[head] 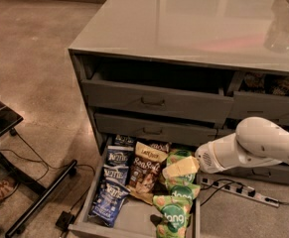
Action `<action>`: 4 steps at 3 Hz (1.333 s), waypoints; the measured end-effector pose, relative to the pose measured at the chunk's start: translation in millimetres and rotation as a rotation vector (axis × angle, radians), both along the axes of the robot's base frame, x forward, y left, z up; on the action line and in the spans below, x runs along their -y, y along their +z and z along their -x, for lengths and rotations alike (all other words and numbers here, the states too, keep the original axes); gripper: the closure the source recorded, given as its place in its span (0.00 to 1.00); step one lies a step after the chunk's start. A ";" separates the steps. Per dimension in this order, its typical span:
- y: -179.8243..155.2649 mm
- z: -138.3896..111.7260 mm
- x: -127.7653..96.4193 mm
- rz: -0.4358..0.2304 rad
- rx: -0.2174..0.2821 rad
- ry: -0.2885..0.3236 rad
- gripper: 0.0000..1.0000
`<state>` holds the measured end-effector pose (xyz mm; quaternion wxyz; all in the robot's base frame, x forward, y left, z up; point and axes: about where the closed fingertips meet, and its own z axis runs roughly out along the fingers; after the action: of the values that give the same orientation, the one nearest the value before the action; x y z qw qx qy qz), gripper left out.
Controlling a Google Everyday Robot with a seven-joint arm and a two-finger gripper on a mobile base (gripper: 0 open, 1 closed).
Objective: Pick brown chip bag from bottom drawer and place on counter
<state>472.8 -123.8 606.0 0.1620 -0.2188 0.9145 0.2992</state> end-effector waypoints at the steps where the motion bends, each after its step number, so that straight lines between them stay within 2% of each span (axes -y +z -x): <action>1: -10.6 -4.8 -6.1 -0.027 -0.011 0.006 0.00; 2: -41.8 -20.7 -20.4 -0.091 -0.003 -0.034 0.00; 3: -72.0 -37.4 -29.9 -0.169 0.035 -0.158 0.00; 4: -80.5 -59.5 -32.1 -0.212 0.125 -0.288 0.00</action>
Offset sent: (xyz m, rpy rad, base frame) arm 0.0615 0.0310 -0.0900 0.1707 -0.0534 -0.1476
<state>532.4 -91.7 525.6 0.2817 -0.0856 0.8878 0.3536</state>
